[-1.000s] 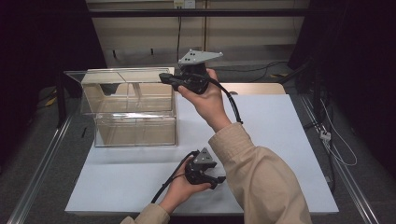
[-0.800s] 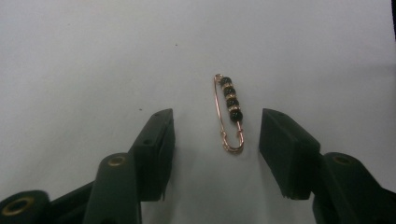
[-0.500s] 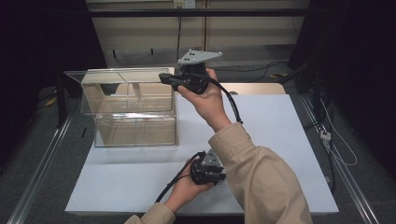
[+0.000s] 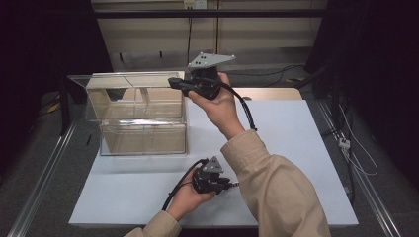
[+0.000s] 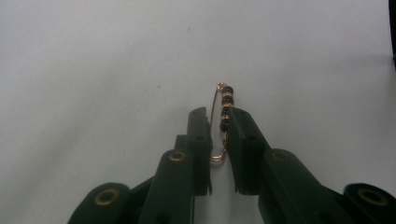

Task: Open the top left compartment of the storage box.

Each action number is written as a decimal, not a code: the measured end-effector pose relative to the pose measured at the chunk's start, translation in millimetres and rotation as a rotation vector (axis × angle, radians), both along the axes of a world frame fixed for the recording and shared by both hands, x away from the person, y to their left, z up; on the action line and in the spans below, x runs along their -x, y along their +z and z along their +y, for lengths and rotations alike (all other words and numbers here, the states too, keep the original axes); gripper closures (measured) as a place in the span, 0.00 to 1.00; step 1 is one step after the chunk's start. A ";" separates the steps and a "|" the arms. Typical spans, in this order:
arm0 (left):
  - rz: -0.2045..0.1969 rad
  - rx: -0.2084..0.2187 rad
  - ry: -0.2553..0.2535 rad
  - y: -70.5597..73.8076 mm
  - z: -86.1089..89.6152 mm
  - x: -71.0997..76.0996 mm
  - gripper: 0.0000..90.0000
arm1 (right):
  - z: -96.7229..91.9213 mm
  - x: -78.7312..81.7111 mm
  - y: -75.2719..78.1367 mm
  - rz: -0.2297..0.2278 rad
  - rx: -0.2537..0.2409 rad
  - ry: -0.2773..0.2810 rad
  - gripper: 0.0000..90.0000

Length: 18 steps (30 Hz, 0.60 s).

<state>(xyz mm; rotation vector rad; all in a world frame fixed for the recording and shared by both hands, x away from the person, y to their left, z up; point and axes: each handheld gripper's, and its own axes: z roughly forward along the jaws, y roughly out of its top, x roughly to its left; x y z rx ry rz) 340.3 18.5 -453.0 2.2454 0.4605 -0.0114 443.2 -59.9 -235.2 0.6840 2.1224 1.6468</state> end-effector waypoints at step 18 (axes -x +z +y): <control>-0.017 0.030 0.047 -5.9 17.6 -3.8 0.74 | 0.3 0.9 0.6 -0.001 -0.003 0.001 1.00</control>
